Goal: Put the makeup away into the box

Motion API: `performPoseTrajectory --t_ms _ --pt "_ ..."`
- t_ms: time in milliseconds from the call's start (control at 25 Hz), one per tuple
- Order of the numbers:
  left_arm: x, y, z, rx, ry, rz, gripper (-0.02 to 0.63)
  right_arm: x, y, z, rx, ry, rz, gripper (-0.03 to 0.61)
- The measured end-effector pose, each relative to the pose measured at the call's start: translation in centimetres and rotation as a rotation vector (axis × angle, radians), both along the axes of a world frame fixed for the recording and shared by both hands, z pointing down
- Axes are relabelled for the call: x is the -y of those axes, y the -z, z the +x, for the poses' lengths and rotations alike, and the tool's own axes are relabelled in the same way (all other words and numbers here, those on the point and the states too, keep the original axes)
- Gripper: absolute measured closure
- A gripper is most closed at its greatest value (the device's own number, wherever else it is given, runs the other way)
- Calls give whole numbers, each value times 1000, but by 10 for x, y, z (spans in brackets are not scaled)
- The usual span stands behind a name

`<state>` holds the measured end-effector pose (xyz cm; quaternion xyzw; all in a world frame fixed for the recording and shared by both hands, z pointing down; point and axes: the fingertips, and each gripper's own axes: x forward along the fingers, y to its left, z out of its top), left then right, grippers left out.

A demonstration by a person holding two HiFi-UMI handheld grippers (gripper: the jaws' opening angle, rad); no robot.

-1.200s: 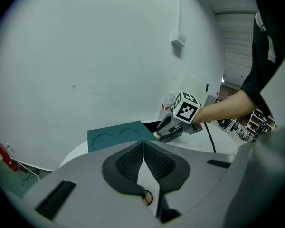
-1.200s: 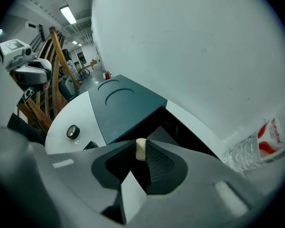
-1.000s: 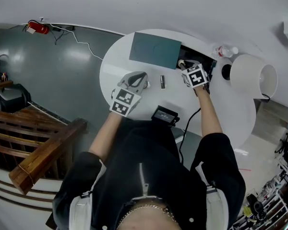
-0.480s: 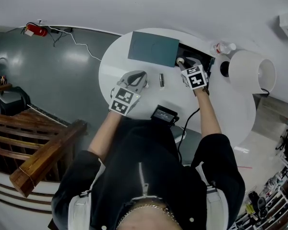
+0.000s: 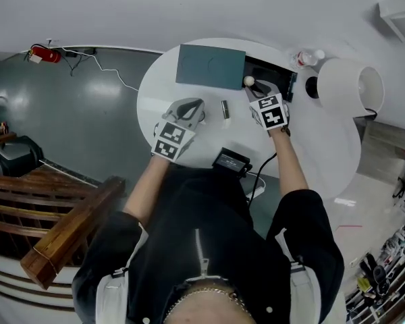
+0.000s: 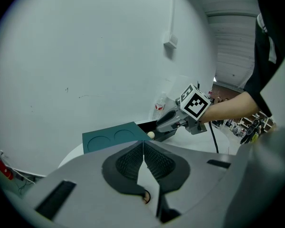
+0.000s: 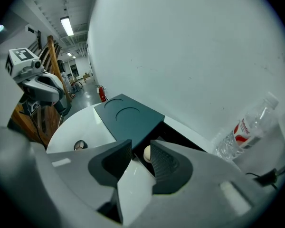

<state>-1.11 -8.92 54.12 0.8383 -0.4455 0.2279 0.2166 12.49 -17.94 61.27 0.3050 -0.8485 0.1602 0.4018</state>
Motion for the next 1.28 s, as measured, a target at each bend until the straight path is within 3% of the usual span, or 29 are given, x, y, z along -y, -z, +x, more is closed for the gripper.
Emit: performPoseTrajectory --t_ms 280,800,1280 --pt "-7 -2 -3 -11 -36 9 599 -23 3 -8 15 -43 20 459" --pt "-28 -7 -16 -26 -90 10 599 -70 -18 -36 13 -83 -35 459" --pt "-58 -12 -54 -18 -74 7 599 -95 -73 -48 -56 -140 -123 459"
